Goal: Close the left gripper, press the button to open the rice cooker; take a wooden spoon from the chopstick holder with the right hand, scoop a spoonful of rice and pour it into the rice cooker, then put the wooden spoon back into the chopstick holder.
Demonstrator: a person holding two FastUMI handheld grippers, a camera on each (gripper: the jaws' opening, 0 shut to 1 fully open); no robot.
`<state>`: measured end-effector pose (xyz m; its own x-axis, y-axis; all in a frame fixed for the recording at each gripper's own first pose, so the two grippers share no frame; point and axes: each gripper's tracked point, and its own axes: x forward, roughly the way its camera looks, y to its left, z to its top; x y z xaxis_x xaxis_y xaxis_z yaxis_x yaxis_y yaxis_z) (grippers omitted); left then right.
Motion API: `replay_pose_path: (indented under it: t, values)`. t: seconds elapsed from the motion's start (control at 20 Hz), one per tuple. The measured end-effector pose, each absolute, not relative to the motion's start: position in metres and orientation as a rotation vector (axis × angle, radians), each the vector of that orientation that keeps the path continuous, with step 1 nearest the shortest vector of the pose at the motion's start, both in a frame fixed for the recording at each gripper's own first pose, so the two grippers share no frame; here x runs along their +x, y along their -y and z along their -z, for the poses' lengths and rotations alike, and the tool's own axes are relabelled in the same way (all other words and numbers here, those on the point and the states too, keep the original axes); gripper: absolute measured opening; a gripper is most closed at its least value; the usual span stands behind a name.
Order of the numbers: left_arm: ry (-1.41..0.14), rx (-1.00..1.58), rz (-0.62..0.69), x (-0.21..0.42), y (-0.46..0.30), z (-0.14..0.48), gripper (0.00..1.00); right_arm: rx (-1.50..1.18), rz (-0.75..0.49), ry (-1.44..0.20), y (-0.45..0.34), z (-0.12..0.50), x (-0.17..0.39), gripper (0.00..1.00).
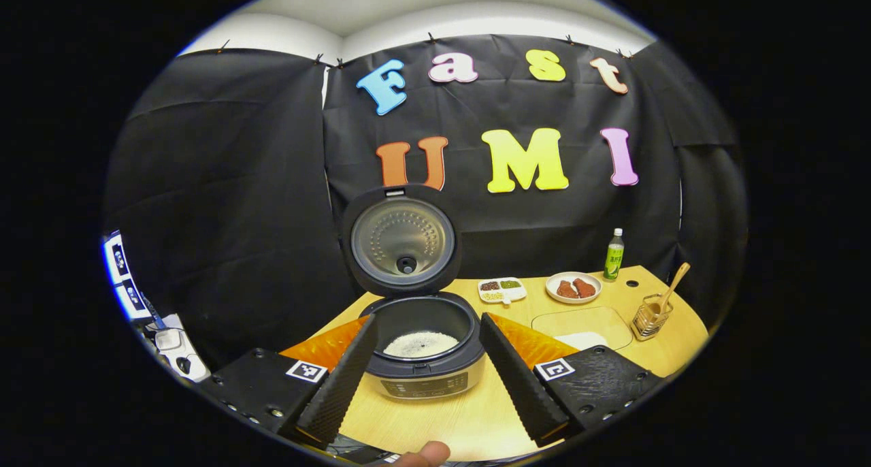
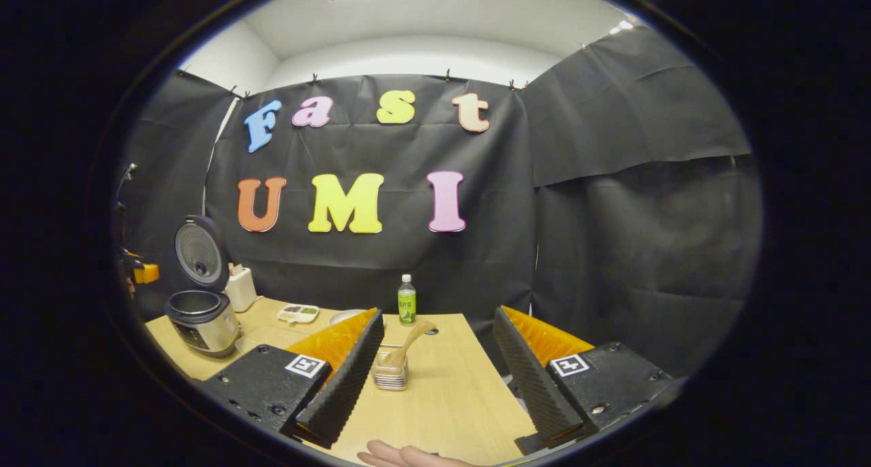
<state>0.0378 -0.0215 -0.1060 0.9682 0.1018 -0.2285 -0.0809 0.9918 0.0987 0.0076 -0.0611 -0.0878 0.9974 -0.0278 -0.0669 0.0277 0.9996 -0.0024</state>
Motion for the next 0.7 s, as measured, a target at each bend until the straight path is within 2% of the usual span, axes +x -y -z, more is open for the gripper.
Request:
replay_pose_path:
  t: [0.35, 0.7]
  values:
    - [-0.128, 0.099, -0.084, -0.019, 0.020, 0.079, 0.95, 0.027, -0.001, -0.058, 0.048, 0.103, 0.043, 1.00]
    - [-0.055, 0.016, -0.097, -0.068, 0.023, 0.074, 0.95, 0.060, 0.036, -0.091, 0.039, 0.138, 0.116, 1.00]
